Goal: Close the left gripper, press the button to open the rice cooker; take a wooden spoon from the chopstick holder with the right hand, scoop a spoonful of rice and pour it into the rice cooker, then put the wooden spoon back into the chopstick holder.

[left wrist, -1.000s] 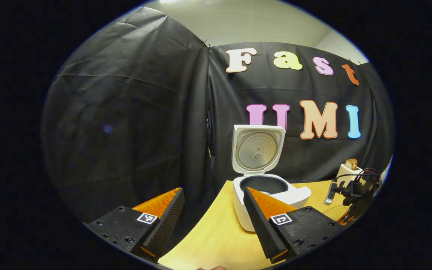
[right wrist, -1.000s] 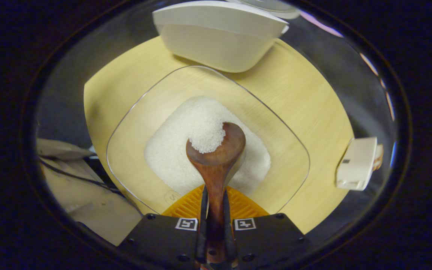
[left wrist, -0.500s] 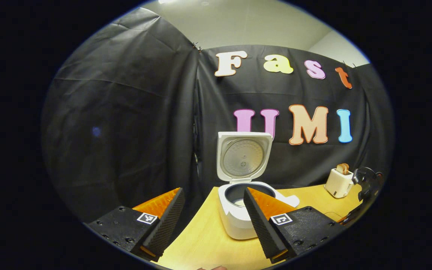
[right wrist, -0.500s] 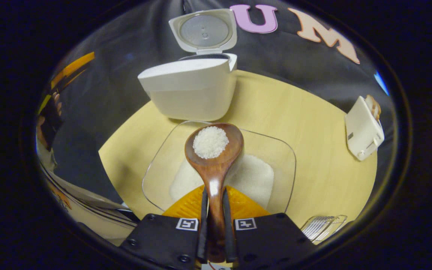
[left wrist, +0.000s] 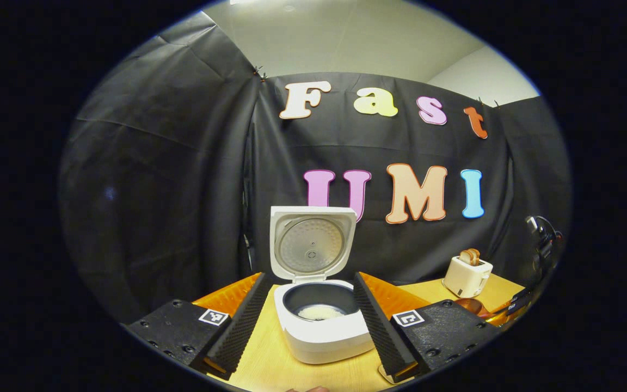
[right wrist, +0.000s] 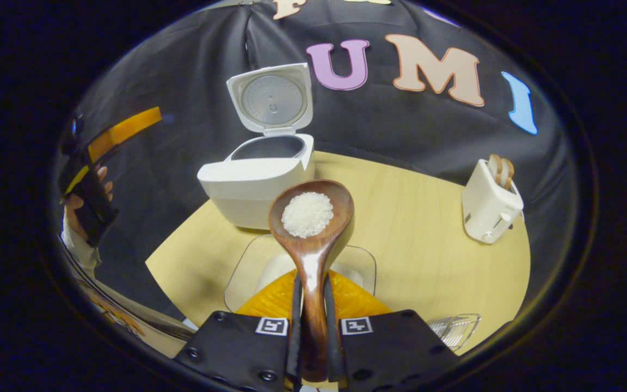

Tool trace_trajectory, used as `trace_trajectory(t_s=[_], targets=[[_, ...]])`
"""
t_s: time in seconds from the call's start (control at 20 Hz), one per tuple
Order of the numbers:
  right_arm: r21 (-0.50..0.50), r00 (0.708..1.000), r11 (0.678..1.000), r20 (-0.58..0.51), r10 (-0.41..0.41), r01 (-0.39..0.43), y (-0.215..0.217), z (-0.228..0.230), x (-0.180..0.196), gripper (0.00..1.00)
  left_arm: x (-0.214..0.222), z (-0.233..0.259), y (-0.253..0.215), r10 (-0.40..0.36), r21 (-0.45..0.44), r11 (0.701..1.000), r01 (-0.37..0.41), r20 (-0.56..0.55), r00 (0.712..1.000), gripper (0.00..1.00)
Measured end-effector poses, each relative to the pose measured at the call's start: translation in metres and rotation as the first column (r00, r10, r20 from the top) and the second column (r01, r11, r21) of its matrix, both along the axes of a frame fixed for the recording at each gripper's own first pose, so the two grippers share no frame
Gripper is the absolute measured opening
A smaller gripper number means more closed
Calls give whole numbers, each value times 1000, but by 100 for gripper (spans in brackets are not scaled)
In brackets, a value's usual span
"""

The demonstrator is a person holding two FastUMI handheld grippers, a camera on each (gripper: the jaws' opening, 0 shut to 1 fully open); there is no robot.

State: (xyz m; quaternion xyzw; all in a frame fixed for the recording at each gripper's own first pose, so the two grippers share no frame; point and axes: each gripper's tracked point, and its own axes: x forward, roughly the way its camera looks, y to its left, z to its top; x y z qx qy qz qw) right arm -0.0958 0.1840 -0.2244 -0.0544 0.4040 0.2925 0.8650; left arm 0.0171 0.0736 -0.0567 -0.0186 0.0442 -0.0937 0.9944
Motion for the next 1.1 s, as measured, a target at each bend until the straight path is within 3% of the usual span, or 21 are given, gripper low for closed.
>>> trace_trajectory(t_s=[0.1, 0.15, 0.2, 0.25, 0.3, 0.4, 0.6, 0.75, 0.9, 1.1], targets=[[9, 1000, 1000, 26, -4, 4, 6, 15, 14, 20, 5, -2, -9, -21, -6, 1000, 21, -6, 1000, 89], [12, 999, 1000, 36, -3, 2, 9, 22, 17, 20, 6, -1, -12, -29, -7, 1000, 29, -3, 1000, 96], [9, 999, 1000, 47, 0, -1, 8, 28, 20, 22, 7, 2, -14, -34, -10, 999, 34, 2, 999, 89], [3, 998, 1000, 60, 3, -3, 9, 32, 25, 22, 8, 3, -16, -38, -13, 999, 38, 5, 999, 93], [-2, 997, 1000, 72, 5, -5, 12, 38, 33, 22, 8, 1, -17, -40, -14, 999, 40, 4, 999, 89], [3, 995, 1000, 98, 9, -9, 21, 48, 49, 20, 9, 0, -14, -35, -14, 999, 35, 2, 999, 93], [-9, 986, 1000, 165, 31, -30, 41, 66, 84, 21, 8, -1, 3, 1, -7, 1000, -1, -1, 1000, 97], [-27, 978, 998, 200, 61, -57, 68, 68, 110, 22, 4, -4, 21, 39, -6, 999, -39, -15, 999, 93], [-60, 970, 994, 219, 105, -94, 99, 61, 129, 22, -4, -7, 40, 82, -3, 997, -82, -23, 996, 89], [-131, 951, 979, 250, 184, -155, 142, 43, 144, 22, -14, -8, 64, 136, 1, 991, -136, -31, 990, 93]])
